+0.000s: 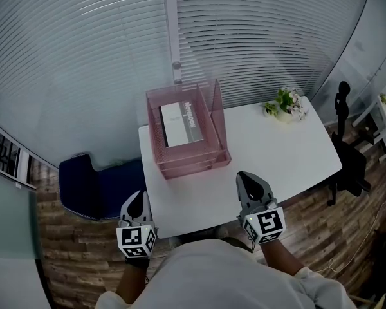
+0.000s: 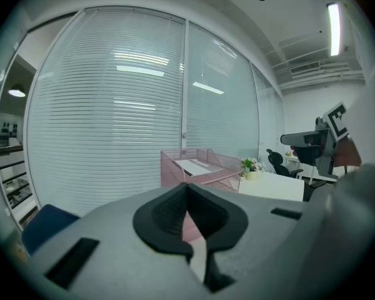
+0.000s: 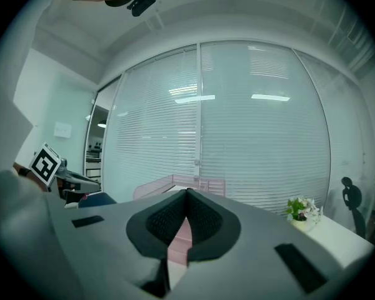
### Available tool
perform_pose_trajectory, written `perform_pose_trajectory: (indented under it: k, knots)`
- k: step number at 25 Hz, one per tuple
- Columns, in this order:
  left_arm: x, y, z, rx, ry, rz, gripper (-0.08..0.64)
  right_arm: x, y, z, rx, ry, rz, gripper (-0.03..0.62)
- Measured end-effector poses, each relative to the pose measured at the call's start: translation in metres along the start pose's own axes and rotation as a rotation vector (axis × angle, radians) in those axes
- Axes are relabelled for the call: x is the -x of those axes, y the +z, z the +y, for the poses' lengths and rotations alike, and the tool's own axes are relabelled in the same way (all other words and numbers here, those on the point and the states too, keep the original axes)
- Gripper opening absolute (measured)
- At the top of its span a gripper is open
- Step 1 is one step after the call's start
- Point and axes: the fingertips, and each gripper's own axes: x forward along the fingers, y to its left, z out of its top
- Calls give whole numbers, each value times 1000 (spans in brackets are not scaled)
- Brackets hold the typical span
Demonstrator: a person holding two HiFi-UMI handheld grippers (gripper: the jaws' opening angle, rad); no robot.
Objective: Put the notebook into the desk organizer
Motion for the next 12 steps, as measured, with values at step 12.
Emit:
perform_pose_trajectory:
  k: [12]
  knots:
    - [1, -3, -7, 2, 3, 0, 8, 1, -2, -7, -3, -5, -7, 14]
